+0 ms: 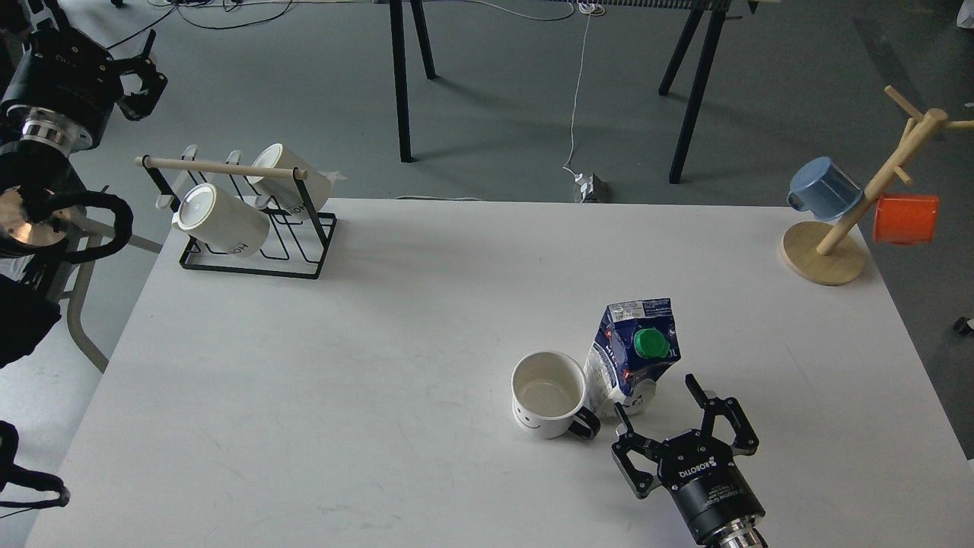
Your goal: Place cup and milk with both arms
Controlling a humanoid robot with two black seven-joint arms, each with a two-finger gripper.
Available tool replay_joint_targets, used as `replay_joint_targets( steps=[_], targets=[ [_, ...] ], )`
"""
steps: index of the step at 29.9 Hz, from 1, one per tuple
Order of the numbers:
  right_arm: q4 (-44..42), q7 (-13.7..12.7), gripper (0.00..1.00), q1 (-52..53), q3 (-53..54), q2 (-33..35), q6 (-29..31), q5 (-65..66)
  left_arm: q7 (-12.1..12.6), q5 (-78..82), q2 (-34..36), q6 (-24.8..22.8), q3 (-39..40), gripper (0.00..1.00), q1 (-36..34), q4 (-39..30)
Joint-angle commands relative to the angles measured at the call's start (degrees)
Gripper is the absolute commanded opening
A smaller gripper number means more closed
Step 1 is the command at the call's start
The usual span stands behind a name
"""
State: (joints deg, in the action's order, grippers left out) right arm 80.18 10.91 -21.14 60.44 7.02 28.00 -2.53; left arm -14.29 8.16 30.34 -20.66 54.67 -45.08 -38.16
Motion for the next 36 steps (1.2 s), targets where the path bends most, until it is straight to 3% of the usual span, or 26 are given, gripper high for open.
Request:
replay_joint_targets(
  steps=[1, 5, 10, 15, 21, 26, 36],
  targets=[
    [2.3, 0.0, 0.98, -2.9, 0.1, 3.3, 0.0, 0.1, 0.0, -0.1, 0.0, -0.1, 0.0, 1.0, 0.0, 0.0],
    [3.8, 0.0, 0.98, -5.6, 3.1, 7.5, 0.0, 0.0, 0.0, -0.1, 0.2, -0.1, 0.0, 1.0, 0.0, -0.1],
    [5.9, 0.1, 0.98, -8.4, 14.7, 11.8, 0.0, -0.1, 0.0, -0.3, 0.4, -0.4, 0.1, 1.0, 0.0, -0.1],
    [6.9, 0.4, 0.98, -5.7, 21.8, 18.6, 0.0, -0.1, 0.0, -0.4, -0.1, -1.1, 0.1, 1.0, 0.9, -0.1],
    [5.3, 0.5, 0.99, 10.7, 24.1, 22.9, 0.0, 0.2, 0.0, -0.8, -1.2, -1.1, 0.3, 1.0, 1.0, -0.2],
    [-1.3, 0.3, 0.98, 27.7, 23.1, 24.4, 0.0, 1.6, 0.0, -0.8, -2.4, -1.2, 0.8, 1.0, 0.5, -0.2],
    [-29.2, -0.3, 0.99, 58.5, 7.6, 28.5, 0.0, 3.6, 0.0, -1.0, -5.8, -1.0, 1.0, 1.0, -1.3, 0.2]
  ],
)
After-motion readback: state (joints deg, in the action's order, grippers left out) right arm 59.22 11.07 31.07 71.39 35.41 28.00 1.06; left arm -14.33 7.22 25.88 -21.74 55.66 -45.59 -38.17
